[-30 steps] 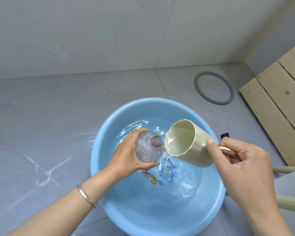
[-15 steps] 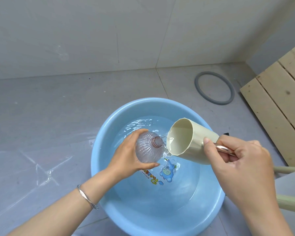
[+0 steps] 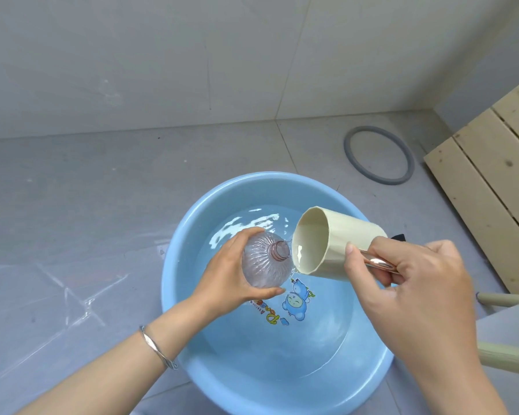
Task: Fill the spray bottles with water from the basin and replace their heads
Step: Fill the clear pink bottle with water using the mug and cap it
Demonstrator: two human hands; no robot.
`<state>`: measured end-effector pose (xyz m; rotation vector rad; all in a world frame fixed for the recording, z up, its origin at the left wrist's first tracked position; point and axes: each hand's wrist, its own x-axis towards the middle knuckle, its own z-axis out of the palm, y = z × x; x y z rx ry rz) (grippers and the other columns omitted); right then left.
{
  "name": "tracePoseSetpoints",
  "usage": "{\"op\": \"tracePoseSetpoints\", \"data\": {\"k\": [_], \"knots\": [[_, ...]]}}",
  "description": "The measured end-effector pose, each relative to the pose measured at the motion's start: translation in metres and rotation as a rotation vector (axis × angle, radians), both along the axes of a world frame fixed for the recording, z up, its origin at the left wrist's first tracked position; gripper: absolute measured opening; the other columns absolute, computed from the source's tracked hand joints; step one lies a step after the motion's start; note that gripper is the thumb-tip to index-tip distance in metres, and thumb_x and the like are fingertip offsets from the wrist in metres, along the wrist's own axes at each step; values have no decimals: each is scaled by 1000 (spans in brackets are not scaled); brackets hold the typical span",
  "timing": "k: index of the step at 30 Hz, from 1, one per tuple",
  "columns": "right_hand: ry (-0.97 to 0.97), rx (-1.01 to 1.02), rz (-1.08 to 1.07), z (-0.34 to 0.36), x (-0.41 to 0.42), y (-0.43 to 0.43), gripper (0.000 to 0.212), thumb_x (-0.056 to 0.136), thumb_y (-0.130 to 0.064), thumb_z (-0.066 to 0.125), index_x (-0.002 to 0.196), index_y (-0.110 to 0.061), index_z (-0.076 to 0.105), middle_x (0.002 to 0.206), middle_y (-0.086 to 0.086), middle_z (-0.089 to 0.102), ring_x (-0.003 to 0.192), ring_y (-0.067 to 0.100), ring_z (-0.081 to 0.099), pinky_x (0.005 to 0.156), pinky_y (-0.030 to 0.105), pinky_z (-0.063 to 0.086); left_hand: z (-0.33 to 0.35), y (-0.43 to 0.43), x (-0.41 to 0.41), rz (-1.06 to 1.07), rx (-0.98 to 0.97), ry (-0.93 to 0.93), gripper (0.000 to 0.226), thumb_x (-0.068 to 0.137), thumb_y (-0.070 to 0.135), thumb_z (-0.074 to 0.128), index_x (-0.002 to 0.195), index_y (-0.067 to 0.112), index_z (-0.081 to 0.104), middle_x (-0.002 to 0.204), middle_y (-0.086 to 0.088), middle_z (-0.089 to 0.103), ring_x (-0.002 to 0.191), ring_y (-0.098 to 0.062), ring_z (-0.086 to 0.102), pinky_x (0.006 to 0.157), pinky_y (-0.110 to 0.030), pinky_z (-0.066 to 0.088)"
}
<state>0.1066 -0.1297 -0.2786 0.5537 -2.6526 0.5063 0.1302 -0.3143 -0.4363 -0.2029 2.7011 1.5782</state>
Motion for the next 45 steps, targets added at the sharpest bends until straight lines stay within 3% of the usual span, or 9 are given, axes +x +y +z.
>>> {"op": "tracePoseSetpoints", "data": {"k": [6,15,20,31,36,40,42,45], "knots": [[74,62,41,0,0,-4,40,81,-33,52,52,-24,26,42,-8,27,44,16,21,61,34,25,0,1,0,5,9,-1,97,51,54,88,133,37,40,132,22,50,122,-1,47,103,-24,39],[186,95,121,2,0,-10,41,80,-21,61,57,-24,27,49,-10,20,45,17,20,63,28,19,-1,1,0,4,27,0,96,50,55,88,131,38,41,129,22,51,120,-2,49,102,-28,41],[292,181,208,-1,0,-9,35,83,-20,59,52,-19,42,43,-4,37,44,19,31,66,27,18,0,3,0,15,38,1,96,48,61,83,131,39,41,128,24,52,119,0,50,100,-28,43],[394,248,268,-9,0,-6,35,87,-20,56,53,-16,48,47,-3,46,47,22,47,64,30,22,3,3,0,49,77,5,93,46,62,81,128,40,42,124,22,55,115,-3,53,97,-31,45],[287,47,159,-13,-3,2,36,85,-25,57,51,-19,46,47,-8,34,46,13,32,64,29,22,4,3,0,52,87,11,95,47,63,83,129,40,41,125,21,55,116,-4,53,99,-30,44],[16,-181,-114,-27,-5,22,42,81,-36,53,48,-14,40,43,-5,42,67,7,40,63,33,32,6,1,0,50,91,24,94,49,62,84,130,40,42,128,22,53,120,-4,51,102,-31,42],[-68,-125,-201,-41,-11,34,44,80,-39,50,47,-12,38,41,-6,37,57,19,35,62,34,33,6,0,0,52,94,27,93,49,62,84,129,40,42,128,22,53,120,-4,51,103,-31,42],[-59,136,-165,-68,-17,42,41,77,-34,51,48,-23,24,38,-9,27,41,5,16,62,30,26,6,0,1,55,89,31,91,49,58,87,128,42,42,125,25,54,117,-1,52,100,-25,42]]}}
